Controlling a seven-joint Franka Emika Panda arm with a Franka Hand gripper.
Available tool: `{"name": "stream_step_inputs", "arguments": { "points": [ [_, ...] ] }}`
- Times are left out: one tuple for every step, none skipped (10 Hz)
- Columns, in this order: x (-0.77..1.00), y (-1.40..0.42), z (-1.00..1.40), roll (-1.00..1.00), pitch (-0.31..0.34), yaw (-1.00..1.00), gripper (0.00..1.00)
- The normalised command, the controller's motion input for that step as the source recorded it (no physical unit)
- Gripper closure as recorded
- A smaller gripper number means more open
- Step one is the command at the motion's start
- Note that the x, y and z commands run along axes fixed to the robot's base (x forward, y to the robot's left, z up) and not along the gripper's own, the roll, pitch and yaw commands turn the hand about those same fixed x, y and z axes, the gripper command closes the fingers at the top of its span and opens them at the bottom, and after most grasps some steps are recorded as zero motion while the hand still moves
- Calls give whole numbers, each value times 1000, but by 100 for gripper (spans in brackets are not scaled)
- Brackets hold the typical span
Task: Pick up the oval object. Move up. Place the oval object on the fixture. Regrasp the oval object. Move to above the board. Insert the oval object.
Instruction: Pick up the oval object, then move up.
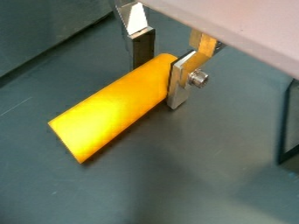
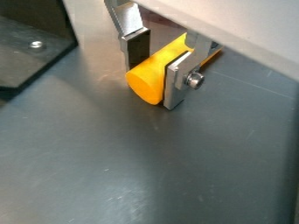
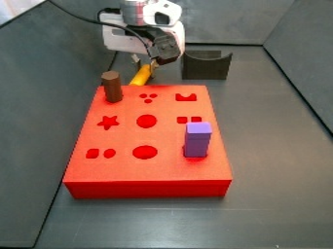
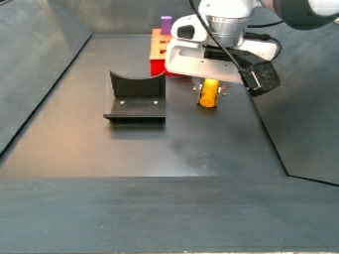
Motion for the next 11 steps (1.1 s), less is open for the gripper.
{"name": "stream_step_inputs", "arguments": {
  "points": [
    [0, 0, 0, 0, 0, 0, 100],
    [0, 0, 0, 0, 0, 0, 100],
    [0, 0, 0, 0, 0, 0, 100],
    [0, 0, 0, 0, 0, 0, 100],
    [0, 0, 0, 0, 0, 0, 100],
    [0, 0, 0, 0, 0, 0, 100],
    [0, 0, 833, 0, 0, 0, 100],
    [-38, -12, 807, -3, 28, -4, 100],
    [-52, -8, 749, 0, 44, -5, 100],
    [-25, 3, 599, 9, 70, -10, 100],
    [-11, 8, 416, 20, 72, -14, 100]
  ]
}}
